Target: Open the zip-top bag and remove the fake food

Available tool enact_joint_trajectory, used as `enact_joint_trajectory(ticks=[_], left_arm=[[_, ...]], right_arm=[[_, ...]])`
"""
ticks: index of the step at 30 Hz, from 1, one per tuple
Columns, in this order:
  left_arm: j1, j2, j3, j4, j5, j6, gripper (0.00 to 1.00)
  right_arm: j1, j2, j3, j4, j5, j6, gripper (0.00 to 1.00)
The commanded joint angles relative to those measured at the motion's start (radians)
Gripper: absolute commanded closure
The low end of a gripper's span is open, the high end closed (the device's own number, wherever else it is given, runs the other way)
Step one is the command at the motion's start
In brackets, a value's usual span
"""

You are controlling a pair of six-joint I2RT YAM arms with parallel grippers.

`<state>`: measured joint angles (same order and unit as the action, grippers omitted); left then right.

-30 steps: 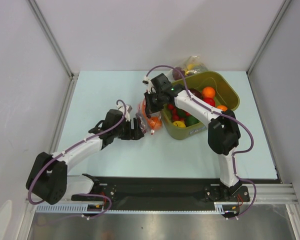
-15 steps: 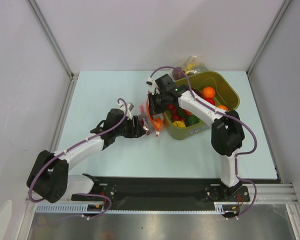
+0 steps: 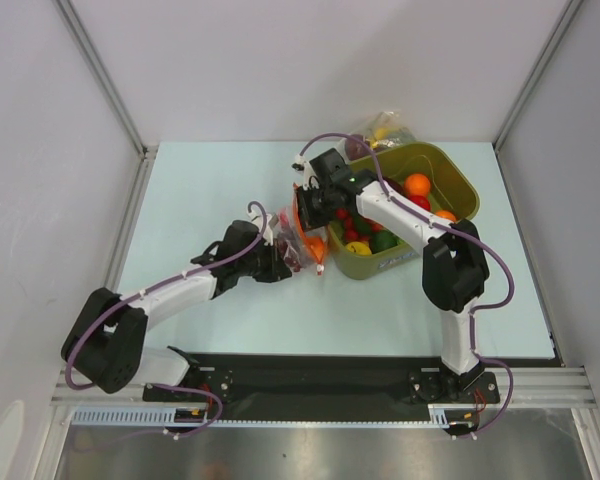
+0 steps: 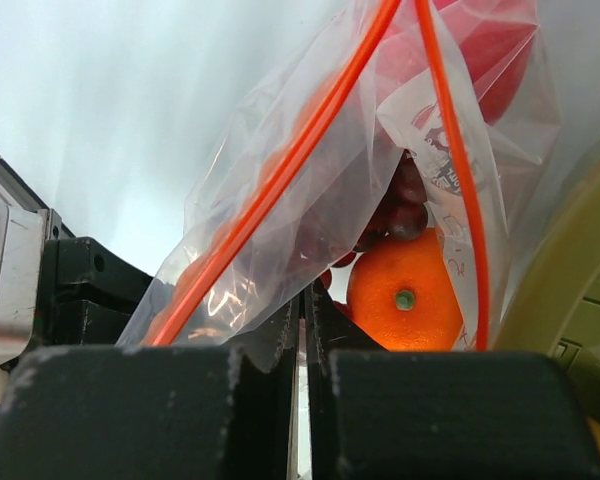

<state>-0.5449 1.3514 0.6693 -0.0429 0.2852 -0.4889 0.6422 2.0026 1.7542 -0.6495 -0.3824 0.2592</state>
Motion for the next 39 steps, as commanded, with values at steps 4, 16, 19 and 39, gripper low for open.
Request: enact_joint_trajectory(ticks=[4,16,19,39], left_arm=[[-0.01,-0.032,0.042,-0.132,-0.047,0.036,1.0],[-0.01,-0.147,0.033,-0.276,-0.069,0.069,1.0],[-0.009,-0.149,0.035,-0.296,-0.093,0.075,1.0],[0.232,-0.118,0.03,-0.41,-0.23,0.104,1.0]], right_arm=[[-0.021,-0.076,0.021,0.014,0.027,0.0,1.0],[-0.081,-0.057,0.002,0.019,0.039,-0.003,1.0],[-0.088,-0.051,0.002,0.019,0.042,-0.006,1.0],[-0.104,-0.091,0.022,0.001,0.022,-0.017,1.0]])
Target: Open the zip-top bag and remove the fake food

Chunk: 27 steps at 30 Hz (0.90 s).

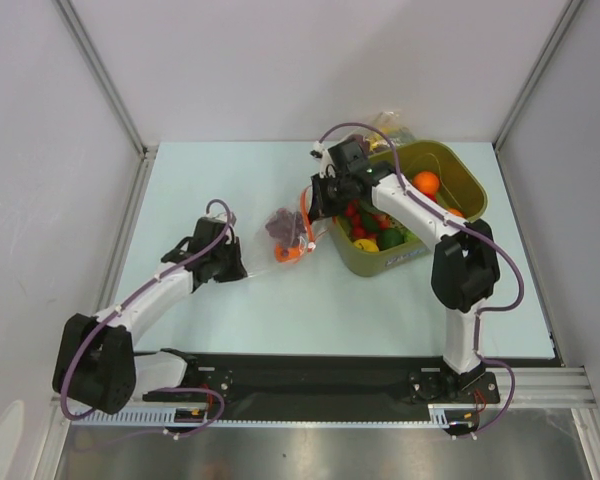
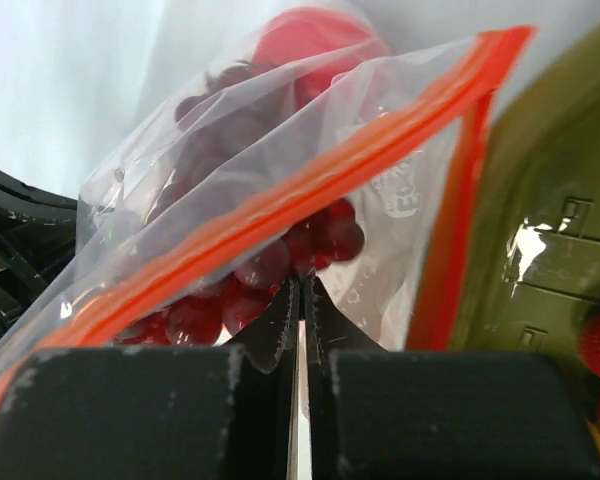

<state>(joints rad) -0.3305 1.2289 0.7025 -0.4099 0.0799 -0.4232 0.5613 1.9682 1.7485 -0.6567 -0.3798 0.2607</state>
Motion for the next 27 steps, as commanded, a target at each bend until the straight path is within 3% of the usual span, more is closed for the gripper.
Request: enact_joint_trajectory(ticks=[1,12,27], left_arm=[[0.019,0.012,-0.001,-0.038,-0.022,0.038,1.0],[0.021,0.153,0.081,0.005,0.011,0.031,1.0],[0.036,0.238,0.141,0.01,0.05,0.021,1.0]], right_arm=[[-0.023,-0.057,0.032,0.008,0.01,-0.017,1.0],[-0.012,-0.104,0.097,-0.001,-0.146,0.008,1.0],[-0.038,-0.209,0.175,-0.043,-0.165,0.044,1.0]])
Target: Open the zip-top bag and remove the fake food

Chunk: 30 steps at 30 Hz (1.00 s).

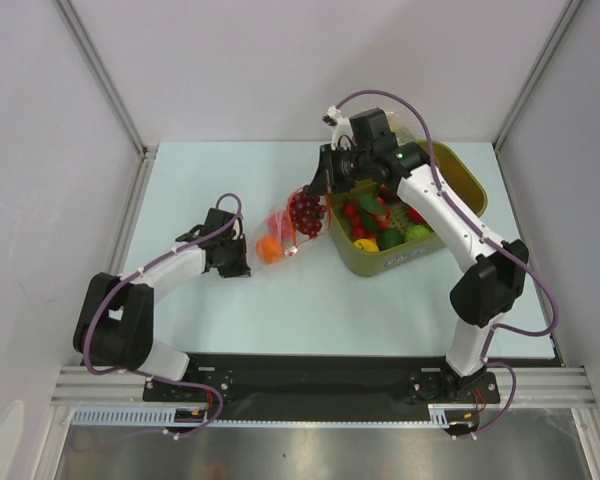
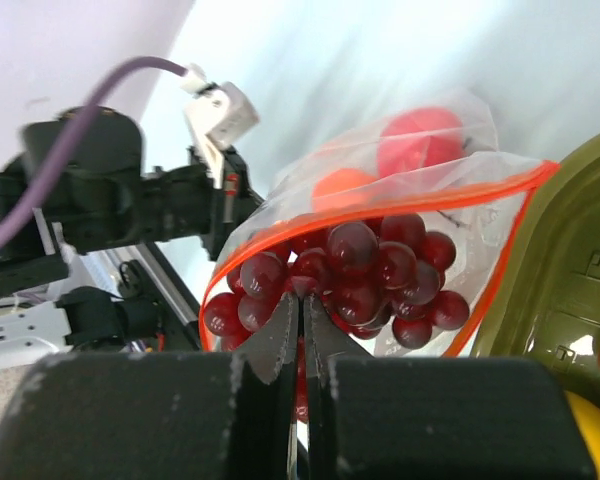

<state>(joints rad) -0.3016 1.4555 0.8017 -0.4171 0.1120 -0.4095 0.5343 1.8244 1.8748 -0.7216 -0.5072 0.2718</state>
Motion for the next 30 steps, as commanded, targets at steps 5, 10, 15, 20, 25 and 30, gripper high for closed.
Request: enact_joint_trajectory(ticks=[5,10,15,20,25,30], left_arm=[[0.007,0.019,0.037,0.02,0.02,0.005,1.0],[0.007,0.022,0.031,0.028,0.031,-0.006,1.0],[0.009,0.028,0.03,0.029,0.037,-0.006,1.0],[0.009,0.037,0.031,0.029,0.046,-0.003,1.0],[0.009,0.037,0.036,0.029,0.049,-0.003,1.0],[0.009,0.037,0.039,0.031,0.057,-0.002,1.0]], right_arm=[[-0.033,-0.086,0.064,0.01,-0.056,0.055,1.0],[-0.06,-0.117,0.067,-0.015,-0.039,0.052,1.0],[-0.117,-0.158,0.089,-0.015,-0.03,0.067,1.0],[-0.172,-0.195,0.064,0.033,-0.028,0.089,1.0],[-0.289,-0.244,0.029,0.085,-0.05,0.119,1.0],[-0.393,-0.258,-0.037,0.064,0.01,0.072,1.0]])
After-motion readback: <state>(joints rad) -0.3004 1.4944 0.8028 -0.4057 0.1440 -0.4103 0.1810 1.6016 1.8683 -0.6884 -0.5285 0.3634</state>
